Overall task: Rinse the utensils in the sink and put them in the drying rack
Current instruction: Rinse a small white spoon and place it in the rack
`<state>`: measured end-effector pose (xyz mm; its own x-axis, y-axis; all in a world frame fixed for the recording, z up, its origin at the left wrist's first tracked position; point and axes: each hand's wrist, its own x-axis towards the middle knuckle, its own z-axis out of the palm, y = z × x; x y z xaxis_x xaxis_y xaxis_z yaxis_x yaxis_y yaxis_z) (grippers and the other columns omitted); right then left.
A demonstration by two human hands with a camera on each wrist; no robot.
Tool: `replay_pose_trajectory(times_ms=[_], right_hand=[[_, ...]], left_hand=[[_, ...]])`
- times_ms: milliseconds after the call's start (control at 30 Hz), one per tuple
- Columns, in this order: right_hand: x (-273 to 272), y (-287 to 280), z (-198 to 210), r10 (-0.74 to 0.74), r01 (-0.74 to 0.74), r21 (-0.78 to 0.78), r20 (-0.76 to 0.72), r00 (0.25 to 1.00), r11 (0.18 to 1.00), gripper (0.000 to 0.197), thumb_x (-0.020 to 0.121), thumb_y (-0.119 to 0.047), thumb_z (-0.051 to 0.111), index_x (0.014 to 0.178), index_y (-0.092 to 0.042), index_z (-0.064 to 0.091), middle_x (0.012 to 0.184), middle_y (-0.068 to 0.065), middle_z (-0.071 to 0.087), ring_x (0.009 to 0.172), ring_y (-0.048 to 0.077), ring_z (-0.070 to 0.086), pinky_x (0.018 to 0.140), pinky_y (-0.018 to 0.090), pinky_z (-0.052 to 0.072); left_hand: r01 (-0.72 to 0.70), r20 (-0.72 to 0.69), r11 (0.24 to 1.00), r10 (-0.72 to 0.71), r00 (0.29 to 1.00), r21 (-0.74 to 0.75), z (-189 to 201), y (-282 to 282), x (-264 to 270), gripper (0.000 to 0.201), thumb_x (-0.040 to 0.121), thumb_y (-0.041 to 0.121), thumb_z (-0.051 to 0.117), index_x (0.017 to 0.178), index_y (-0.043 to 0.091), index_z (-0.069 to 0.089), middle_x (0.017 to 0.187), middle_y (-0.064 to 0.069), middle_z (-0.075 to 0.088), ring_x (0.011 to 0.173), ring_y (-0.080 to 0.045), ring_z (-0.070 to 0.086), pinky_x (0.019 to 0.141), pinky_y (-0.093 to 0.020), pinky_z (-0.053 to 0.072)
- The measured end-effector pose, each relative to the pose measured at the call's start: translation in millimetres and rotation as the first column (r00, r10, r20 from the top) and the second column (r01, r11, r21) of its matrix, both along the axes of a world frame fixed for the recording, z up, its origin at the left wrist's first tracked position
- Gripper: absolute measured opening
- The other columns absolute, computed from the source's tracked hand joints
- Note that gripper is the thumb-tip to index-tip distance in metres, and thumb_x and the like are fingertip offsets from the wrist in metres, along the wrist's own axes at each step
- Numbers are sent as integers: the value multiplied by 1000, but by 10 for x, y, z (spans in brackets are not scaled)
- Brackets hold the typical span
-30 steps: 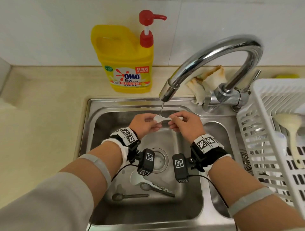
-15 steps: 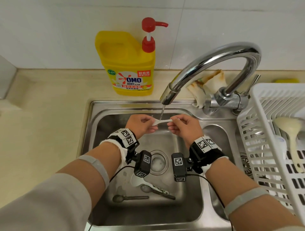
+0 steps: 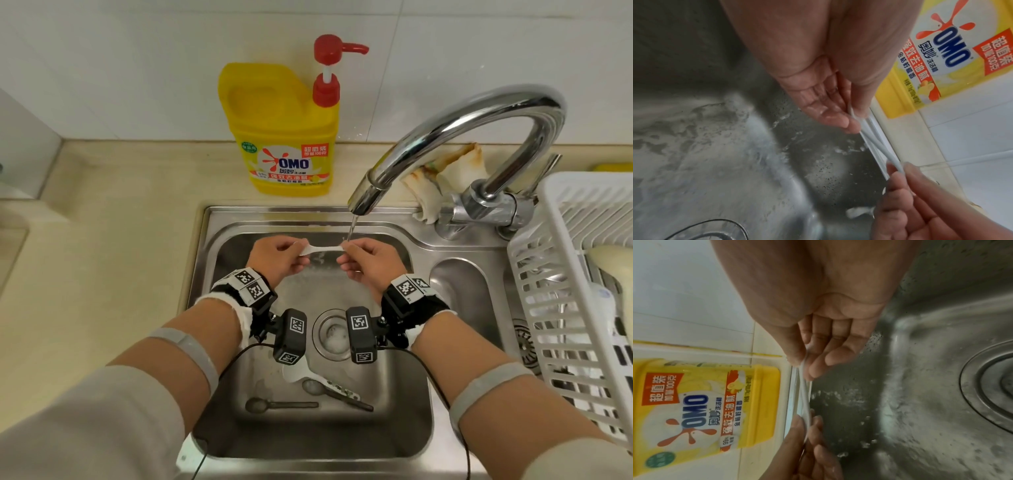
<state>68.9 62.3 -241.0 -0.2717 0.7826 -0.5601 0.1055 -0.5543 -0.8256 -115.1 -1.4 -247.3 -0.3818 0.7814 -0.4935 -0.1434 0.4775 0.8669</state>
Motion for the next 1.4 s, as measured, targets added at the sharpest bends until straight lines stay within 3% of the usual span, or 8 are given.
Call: replay_pose_trajectory(times_ms=[233,300,500,800,1000,1167,1300,1400], right_hand=[[-72,-22,3,11,-11,36,-16,1000,999,13,92,-9,68,99,-1,75,73,9,66,64,13,61,64,25,54],[-78,-21,40,0,0,-2,-17,1000,1000,13,95,-7,63,100,-1,74,74,12,67,59,13,61,59,24,54],[-36,0,103,78,-76,-85,22,997,993,25,99,-27,60,83,-10,68,61,5,64,46,12,52,47,24,45],[0,23,33,2,-3,-19,-77,997,1000,9,93,-2,64,91,-6,73,73,11,68,62,16,65,66,28,57],[-34,38,64,39,-39,9,30,999,999,6,93,-10,67,95,-7,71,77,11,70,56,14,65,57,27,56],[-17,62,17,14,-19,106,48,999,994,8,93,-4,65,98,-3,72,86,17,75,76,21,75,73,28,61],[0,89,9,22,-27,130,43,999,991,12,88,2,69,90,-8,76,93,16,77,91,28,75,86,30,59],[28,91,-6,35,-51,178,91,995,983,15,80,-7,74,88,-18,80,92,7,78,97,28,73,92,38,57]], left_hand=[[-20,-7,1000,20,1000,-17,-37,-62,-49,18,96,16,63,100,2,74,79,-12,73,69,-13,71,63,-20,56],[-29,17,999,29,999,-17,-46,-71,-58,17,96,12,63,102,0,73,82,-13,73,70,-12,73,65,-19,57],[-56,79,998,54,995,15,-39,-64,-23,17,95,7,63,107,-3,71,89,-17,73,73,-15,74,67,-19,58],[-125,257,992,112,960,34,25,5,64,13,95,8,63,105,2,70,98,-17,73,87,-22,74,81,-26,60],[-138,293,989,119,949,45,83,3,70,15,93,-2,63,107,1,68,103,-15,70,90,-21,71,92,-32,57],[-120,261,992,106,960,41,68,-8,52,21,90,0,67,111,2,68,104,-13,71,94,-20,71,93,-32,58],[-76,240,997,67,969,31,41,-15,51,18,91,6,69,109,7,70,99,-11,74,93,-20,72,89,-31,59],[-61,238,998,53,970,25,26,-12,59,20,92,7,68,112,7,70,97,-10,74,88,-17,72,87,-29,60]])
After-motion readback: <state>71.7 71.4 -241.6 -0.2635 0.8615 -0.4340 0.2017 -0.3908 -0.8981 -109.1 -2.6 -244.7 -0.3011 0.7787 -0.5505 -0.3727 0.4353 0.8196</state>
